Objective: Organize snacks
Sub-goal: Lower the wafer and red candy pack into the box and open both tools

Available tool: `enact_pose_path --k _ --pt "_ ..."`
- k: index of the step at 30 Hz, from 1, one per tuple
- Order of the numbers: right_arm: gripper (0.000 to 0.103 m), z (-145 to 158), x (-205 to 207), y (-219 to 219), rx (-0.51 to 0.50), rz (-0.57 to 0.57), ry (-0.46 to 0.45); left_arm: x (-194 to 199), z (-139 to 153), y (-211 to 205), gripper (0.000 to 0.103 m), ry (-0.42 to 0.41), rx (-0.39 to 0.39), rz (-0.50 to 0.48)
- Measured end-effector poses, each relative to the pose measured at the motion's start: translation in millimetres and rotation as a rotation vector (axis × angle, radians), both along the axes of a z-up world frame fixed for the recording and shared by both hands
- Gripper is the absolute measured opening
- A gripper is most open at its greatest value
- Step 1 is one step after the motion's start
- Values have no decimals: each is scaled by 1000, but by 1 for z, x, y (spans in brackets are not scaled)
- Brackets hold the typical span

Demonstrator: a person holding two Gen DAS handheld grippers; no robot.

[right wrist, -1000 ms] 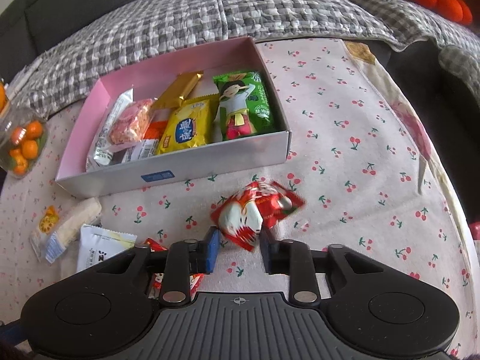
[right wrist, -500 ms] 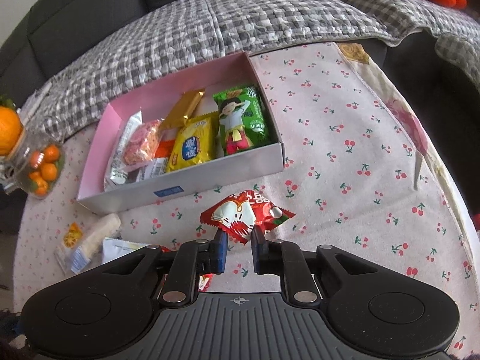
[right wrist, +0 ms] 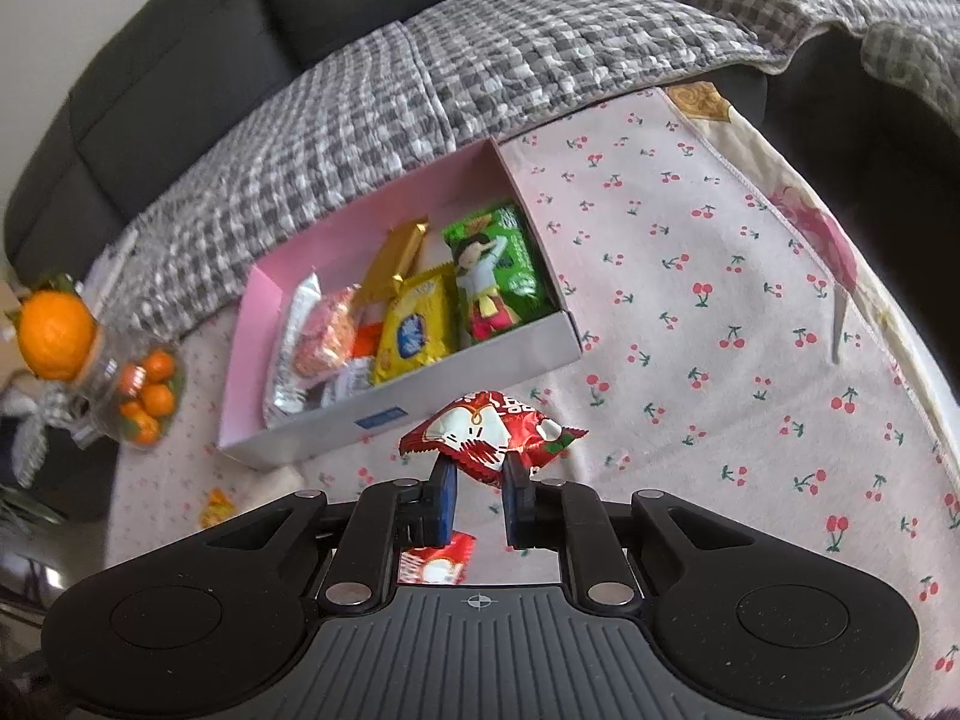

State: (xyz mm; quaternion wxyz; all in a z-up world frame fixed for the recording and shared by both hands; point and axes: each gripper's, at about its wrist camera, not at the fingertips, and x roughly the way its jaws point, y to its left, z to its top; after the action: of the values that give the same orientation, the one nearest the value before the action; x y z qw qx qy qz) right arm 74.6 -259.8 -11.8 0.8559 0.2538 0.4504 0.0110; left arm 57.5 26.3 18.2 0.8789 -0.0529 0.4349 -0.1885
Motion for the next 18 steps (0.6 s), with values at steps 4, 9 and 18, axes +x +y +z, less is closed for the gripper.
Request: enact_pose_path --k 4,9,18 --pt "14 11 3 -4 63 -17 -25 15 7 -2 31 -15 -21 24" --pt "15 22 25 0 106 -22 -51 43 13 -16 31 -53 -11 25" --pt "15 18 88 6 118 -11 -105 110 7 -47 31 -136 9 28"
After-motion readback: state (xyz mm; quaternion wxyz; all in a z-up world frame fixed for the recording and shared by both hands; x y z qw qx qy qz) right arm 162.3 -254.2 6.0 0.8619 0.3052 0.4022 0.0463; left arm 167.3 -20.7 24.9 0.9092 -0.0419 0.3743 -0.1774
